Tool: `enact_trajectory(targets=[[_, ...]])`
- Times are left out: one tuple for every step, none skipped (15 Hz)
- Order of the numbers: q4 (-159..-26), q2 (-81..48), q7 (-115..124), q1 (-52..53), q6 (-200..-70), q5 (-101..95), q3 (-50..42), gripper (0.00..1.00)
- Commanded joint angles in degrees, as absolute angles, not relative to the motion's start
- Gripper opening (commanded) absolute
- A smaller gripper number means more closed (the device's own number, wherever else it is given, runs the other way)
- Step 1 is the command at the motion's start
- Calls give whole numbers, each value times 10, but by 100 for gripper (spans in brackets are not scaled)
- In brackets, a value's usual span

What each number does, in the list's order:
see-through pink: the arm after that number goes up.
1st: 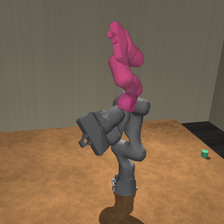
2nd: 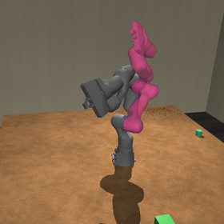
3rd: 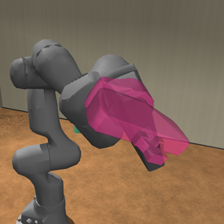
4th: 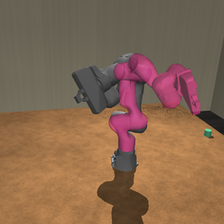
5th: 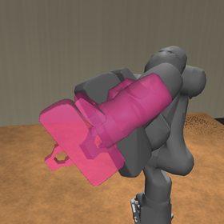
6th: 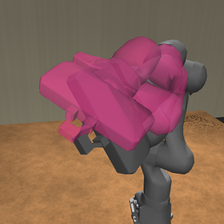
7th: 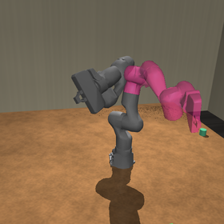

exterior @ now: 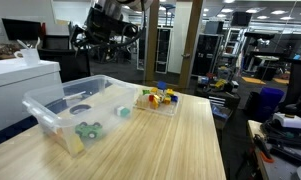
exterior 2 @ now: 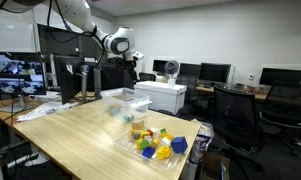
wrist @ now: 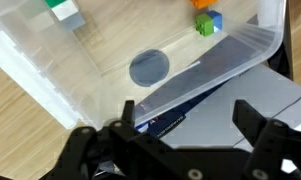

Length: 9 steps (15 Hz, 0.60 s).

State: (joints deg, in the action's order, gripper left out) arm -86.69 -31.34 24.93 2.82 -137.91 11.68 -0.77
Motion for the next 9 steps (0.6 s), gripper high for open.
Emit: enact_trajectory(targets=[[-882, -317, 197, 20, -1341, 105, -7, 100], [-896, -328, 162, 16, -1310, 86, -13, 100], [-896, -332, 149, 20, -1291, 67, -19, 100], [-897, -339, 142, 22, -1282, 54, -23, 100], [-895, -350, 137, 23, -1267, 37, -28, 100], [-895, -361, 127, 23, -1260, 21, -30, 100], [-892, -366, 121, 23, -1257, 13, -31, 100], [-893, -372, 107, 22, -1258, 5, -28, 100], [-894, -376, 98, 23, -1261, -4, -28, 100]])
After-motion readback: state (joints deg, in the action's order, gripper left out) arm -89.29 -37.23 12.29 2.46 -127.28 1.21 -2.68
